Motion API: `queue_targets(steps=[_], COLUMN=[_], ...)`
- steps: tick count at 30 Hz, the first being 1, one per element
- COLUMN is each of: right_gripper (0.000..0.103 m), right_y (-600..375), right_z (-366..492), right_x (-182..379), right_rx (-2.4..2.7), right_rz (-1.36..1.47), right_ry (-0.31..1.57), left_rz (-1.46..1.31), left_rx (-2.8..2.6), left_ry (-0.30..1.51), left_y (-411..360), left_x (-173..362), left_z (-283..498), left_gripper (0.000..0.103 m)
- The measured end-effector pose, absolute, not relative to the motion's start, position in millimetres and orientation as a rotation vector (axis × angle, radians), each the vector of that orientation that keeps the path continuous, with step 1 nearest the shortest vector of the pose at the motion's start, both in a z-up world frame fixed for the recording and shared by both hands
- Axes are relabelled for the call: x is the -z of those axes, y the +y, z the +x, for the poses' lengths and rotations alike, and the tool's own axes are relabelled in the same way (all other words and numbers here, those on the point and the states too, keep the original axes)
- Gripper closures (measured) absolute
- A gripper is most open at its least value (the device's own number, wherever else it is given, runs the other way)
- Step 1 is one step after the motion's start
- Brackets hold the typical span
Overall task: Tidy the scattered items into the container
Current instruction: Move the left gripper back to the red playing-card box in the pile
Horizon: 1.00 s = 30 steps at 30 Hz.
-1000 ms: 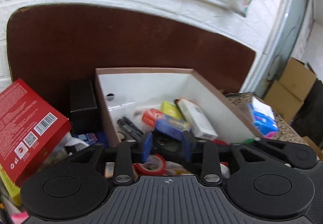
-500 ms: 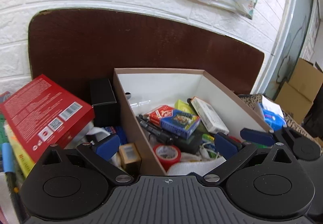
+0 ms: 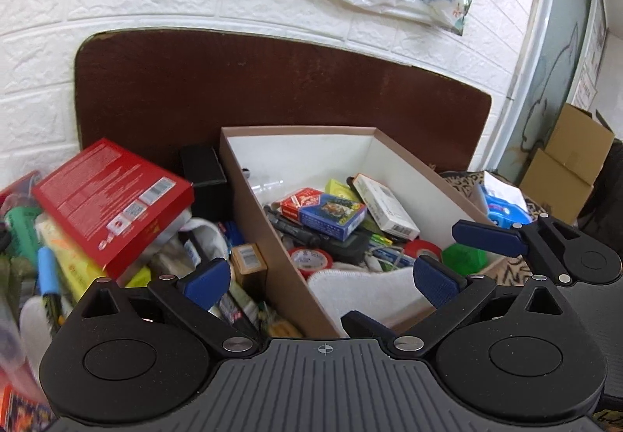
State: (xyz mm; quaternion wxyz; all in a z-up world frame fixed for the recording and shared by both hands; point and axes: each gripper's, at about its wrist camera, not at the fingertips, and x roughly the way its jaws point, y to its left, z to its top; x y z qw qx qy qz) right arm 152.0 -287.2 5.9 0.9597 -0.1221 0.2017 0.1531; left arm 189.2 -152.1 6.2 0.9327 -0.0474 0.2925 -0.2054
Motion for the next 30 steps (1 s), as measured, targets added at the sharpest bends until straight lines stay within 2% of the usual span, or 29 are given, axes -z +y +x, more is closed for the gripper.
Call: queue_targets(steps=[12, 22, 30], right_gripper=[0.0, 0.0, 0.0], right_y=[-244.8, -202.2, -183.7], right_z=[64.7, 12.3, 0.4], right_x=[19.0, 61.5, 86.6], right_rx=[-0.465, -0.601, -0.617], right_rz=[-0.245, -0.236, -0.229], right_ry=[0.396, 0.495, 0.59], left_rz=[-0.204, -0.244, -0.261], left_rx=[0.342, 0.248, 0.17], left_ry=[0.637, 0.742, 0.772], left_y=[-98.4, -54.8, -14.2], left_x=[37.1, 90.1, 109.0], left_z=[93.2, 36.3, 14.8], left_gripper=[0.0, 0.0, 0.0])
